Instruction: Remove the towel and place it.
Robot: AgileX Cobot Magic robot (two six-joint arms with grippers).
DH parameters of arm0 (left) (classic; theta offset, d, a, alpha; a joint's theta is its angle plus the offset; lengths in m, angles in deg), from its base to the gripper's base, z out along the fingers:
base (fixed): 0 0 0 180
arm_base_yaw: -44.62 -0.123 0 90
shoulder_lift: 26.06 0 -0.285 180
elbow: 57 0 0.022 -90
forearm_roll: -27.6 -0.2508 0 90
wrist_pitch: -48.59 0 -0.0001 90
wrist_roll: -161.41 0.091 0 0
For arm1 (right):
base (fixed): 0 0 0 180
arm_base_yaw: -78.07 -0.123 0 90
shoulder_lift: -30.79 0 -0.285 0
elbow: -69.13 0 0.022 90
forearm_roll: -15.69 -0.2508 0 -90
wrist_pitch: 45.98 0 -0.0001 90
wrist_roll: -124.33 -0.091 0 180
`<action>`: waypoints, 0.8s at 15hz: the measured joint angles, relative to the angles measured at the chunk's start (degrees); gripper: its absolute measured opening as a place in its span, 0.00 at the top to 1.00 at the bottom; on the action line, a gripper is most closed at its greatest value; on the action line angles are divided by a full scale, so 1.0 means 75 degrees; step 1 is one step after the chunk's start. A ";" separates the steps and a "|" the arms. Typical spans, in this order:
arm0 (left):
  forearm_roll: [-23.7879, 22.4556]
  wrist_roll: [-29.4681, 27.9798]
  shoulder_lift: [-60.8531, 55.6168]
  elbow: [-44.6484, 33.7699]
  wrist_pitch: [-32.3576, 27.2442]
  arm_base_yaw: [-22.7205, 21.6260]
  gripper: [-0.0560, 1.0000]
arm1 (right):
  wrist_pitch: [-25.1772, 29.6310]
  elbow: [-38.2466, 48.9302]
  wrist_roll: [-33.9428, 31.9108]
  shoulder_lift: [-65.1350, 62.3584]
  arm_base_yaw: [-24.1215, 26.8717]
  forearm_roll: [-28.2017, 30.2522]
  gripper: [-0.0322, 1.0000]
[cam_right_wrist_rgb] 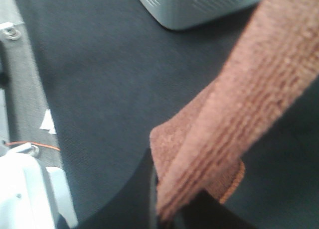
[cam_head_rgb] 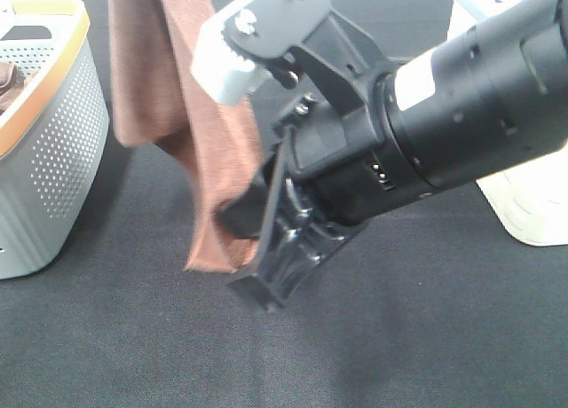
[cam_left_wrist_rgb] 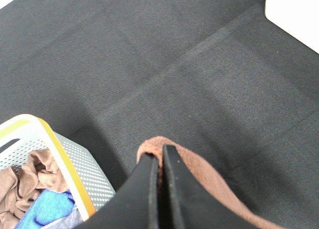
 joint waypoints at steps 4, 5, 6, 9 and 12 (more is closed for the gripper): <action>0.0023 0.0000 0.0000 0.0000 -0.0031 0.0000 0.95 | 0.0237 0.0000 -0.1635 0.0000 0.0000 0.1811 0.97; 0.0023 0.0000 0.0000 0.0000 -0.0031 0.0000 0.95 | 0.0260 0.0000 -0.2215 0.0000 0.0000 0.2322 0.97; 0.0023 0.0000 0.0000 0.0000 -0.0031 0.0000 0.95 | 0.0260 0.0000 -0.2215 0.0000 0.0000 0.2322 0.97; 0.0023 0.0000 0.0000 0.0000 -0.0031 -0.0023 0.95 | 0.0351 0.0000 -0.4576 0.0000 0.0000 0.4469 0.97; 0.0023 0.0000 0.0000 0.0000 -0.0046 -0.0435 0.95 | 0.0733 -0.0015 -0.7349 0.0000 0.0000 0.7112 0.97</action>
